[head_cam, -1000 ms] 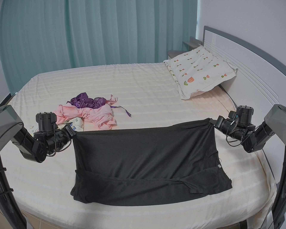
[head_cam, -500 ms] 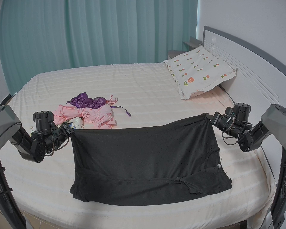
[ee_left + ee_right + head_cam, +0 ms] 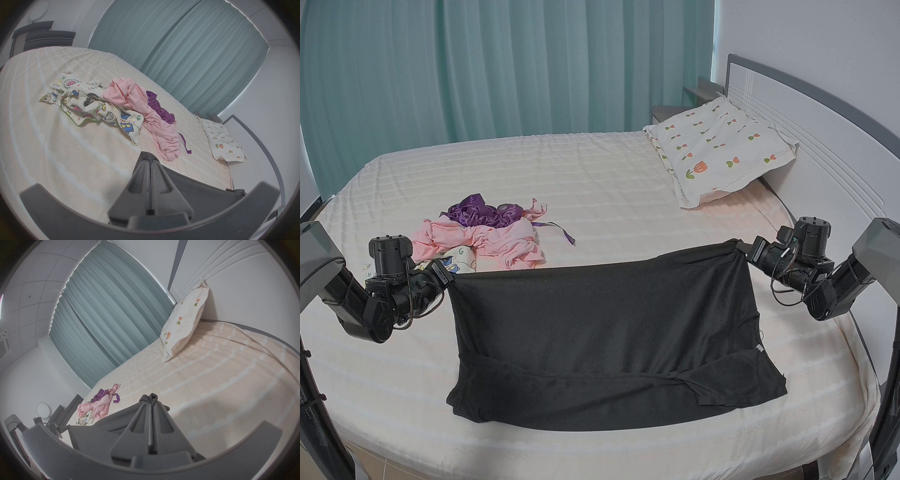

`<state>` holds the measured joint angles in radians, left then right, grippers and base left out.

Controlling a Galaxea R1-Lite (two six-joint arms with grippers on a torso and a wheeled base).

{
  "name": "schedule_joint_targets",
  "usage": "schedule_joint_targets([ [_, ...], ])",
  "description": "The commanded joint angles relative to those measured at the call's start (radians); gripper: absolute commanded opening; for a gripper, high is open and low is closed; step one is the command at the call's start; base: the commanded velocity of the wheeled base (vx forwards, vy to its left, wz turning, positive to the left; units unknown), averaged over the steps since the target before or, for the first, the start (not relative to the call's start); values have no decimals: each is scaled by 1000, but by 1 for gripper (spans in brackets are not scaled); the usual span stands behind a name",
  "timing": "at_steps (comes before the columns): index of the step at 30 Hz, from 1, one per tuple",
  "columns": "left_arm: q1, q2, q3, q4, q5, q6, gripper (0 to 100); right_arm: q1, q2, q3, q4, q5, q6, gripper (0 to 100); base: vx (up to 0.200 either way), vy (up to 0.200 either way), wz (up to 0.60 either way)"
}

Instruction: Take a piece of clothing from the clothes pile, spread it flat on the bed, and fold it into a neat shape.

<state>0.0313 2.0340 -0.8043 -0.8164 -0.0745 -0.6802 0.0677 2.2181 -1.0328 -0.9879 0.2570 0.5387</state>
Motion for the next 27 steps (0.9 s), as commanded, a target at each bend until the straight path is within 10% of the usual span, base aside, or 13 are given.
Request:
schedule_joint_targets([
  [1,1,-9,28,2,-8,7,0,-9,-54,66,0,8,0,0,0,0,0],
  [27,-11,-49,281,-4,-56,54,0,-35,-61,511,-130,11,-100,0,0,0,0],
])
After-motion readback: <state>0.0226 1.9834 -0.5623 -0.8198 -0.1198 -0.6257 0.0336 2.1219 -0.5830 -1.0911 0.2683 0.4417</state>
